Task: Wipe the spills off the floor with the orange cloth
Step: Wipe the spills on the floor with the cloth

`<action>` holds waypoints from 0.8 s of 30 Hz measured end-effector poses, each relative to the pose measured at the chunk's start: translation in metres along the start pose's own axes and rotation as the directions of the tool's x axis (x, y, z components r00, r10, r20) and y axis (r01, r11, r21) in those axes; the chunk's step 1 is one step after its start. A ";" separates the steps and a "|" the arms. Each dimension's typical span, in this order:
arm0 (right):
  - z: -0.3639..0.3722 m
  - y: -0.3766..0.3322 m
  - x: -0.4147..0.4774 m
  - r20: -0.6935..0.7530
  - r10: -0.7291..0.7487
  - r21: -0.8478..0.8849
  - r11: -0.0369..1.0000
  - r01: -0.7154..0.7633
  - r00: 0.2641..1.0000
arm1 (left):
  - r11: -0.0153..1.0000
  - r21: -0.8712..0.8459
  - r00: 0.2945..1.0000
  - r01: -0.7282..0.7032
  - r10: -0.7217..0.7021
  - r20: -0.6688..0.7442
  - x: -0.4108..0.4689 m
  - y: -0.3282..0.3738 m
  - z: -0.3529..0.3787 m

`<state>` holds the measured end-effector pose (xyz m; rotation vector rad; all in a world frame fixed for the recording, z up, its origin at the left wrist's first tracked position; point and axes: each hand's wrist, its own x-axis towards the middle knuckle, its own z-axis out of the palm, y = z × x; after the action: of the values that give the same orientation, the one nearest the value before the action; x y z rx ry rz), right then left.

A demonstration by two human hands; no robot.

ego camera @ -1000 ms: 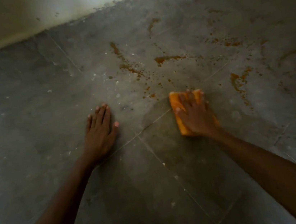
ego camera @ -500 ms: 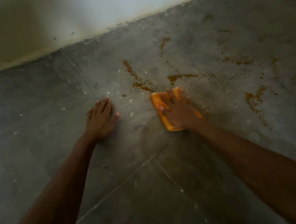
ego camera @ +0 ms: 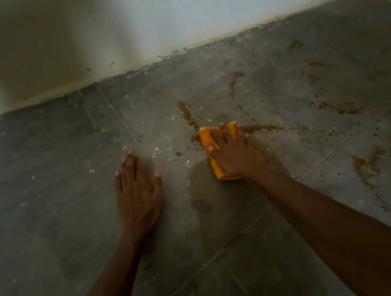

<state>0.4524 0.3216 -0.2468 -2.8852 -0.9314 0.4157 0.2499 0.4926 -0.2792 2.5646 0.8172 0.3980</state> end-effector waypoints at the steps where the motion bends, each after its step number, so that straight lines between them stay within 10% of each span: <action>1: 0.004 -0.018 0.001 0.003 -0.091 -0.049 0.995 0.091 0.996 | 1.000 0.019 1.000 -0.005 0.005 0.007 0.001 -0.001 0.000; 5: 0.024 -0.004 -0.082 0.028 -0.395 -0.115 0.911 0.396 0.918 | 0.998 0.061 0.998 -0.003 -0.001 0.058 0.001 0.004 0.000; 12: -0.019 -0.016 0.076 -0.108 0.077 0.093 0.993 -0.067 0.991 | 0.998 0.066 0.998 -0.016 0.011 0.065 0.003 0.001 0.004; 19: 0.020 -0.045 -0.005 -0.087 -0.499 -0.127 0.864 0.488 0.862 | 0.996 0.093 0.998 0.008 -0.013 0.053 0.006 0.005 0.000; 24: -0.013 -0.029 0.105 -0.171 -0.107 -0.002 0.994 0.109 0.979 | 0.993 0.114 0.998 -0.001 -0.005 0.057 0.005 0.002 0.002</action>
<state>0.5211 0.4067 -0.2538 -2.7928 -1.0477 0.1593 0.2557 0.4939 -0.2790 2.6668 0.8446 0.2837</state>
